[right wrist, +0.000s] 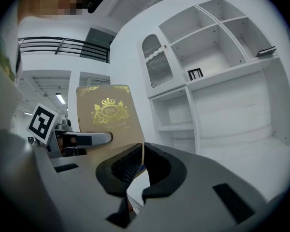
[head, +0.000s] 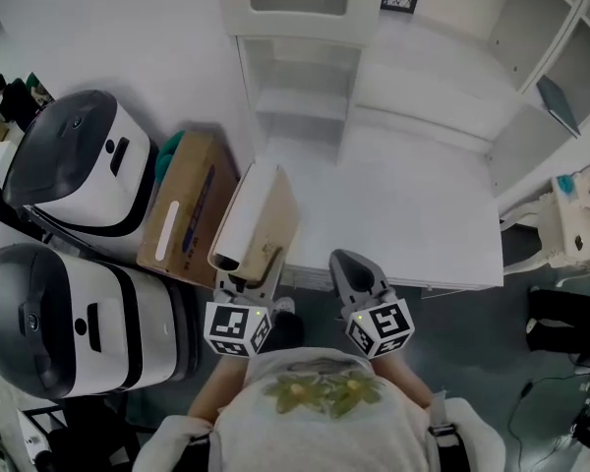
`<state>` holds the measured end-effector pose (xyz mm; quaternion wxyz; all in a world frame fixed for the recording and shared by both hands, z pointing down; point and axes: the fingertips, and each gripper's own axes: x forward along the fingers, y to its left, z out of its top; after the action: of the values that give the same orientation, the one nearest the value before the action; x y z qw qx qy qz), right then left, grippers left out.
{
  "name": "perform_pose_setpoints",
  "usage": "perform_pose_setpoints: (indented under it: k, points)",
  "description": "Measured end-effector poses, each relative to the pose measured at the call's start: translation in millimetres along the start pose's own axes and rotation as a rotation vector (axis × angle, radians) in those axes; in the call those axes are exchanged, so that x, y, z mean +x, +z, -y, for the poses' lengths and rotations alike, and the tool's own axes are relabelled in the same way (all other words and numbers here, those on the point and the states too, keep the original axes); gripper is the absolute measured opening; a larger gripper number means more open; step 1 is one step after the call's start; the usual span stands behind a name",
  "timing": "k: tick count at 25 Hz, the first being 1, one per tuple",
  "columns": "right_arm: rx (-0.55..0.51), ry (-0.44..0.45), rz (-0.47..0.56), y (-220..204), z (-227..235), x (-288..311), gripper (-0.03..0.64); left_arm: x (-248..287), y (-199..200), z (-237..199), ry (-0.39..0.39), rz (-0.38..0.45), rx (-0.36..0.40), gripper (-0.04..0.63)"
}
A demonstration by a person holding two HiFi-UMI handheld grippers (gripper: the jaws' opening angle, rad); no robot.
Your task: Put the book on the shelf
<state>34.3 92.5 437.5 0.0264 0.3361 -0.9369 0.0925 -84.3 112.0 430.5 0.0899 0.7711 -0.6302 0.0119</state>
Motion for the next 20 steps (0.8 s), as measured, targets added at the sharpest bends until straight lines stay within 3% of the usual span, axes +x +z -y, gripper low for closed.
perform_pose_setpoints:
  k: [12, 20]
  points:
    - [-0.021, -0.030, -0.005, 17, 7, 90, 0.035, 60, 22, -67, -0.057, 0.007, 0.002, 0.225]
    - [-0.015, -0.098, -0.004, 21, 22, 111, 0.035, 94, 17, -92, -0.091, -0.009, 0.006, 0.225]
